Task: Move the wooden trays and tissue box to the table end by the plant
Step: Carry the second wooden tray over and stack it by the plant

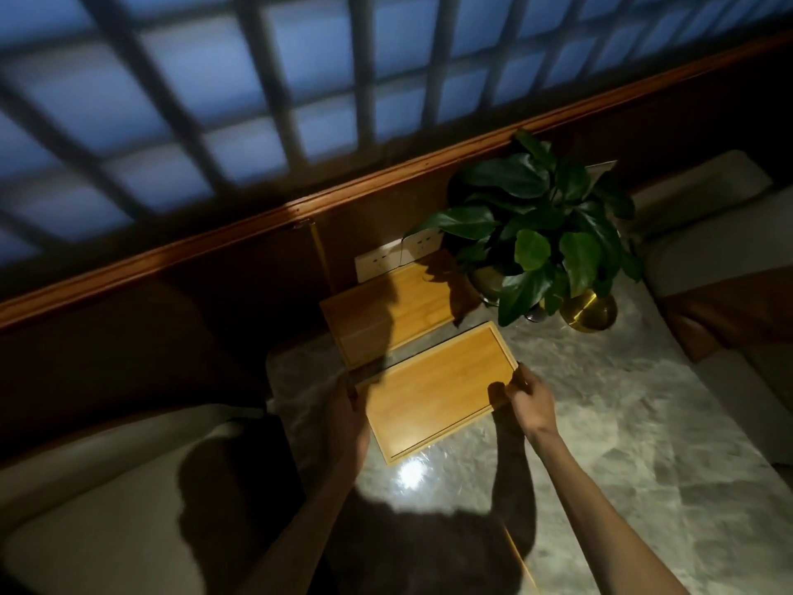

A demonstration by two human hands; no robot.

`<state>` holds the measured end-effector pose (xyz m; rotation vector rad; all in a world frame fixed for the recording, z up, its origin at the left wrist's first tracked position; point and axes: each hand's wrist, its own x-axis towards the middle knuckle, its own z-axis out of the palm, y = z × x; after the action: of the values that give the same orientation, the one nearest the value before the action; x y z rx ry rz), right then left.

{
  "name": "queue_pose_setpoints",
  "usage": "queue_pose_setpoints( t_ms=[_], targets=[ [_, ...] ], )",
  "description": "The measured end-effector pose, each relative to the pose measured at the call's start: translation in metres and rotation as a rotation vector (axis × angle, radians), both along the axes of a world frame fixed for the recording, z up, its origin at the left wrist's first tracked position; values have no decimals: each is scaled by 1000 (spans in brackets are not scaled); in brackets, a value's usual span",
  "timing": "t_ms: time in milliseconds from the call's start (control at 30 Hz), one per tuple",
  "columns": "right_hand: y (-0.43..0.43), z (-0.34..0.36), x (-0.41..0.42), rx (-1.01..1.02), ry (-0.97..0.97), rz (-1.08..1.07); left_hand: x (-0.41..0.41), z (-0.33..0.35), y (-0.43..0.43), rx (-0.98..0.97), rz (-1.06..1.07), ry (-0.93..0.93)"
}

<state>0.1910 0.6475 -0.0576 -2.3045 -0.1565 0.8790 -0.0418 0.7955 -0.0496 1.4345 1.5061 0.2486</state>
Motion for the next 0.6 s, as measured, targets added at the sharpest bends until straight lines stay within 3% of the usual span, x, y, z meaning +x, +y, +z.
queue_pose_setpoints(
  t_ms=[367,600],
  targets=[
    [16,-7,10,57,-83,86,13,-6,14,128,47,44],
    [23,-6,10,116,-105,98,13,-17,19,11,150,9]
  ],
)
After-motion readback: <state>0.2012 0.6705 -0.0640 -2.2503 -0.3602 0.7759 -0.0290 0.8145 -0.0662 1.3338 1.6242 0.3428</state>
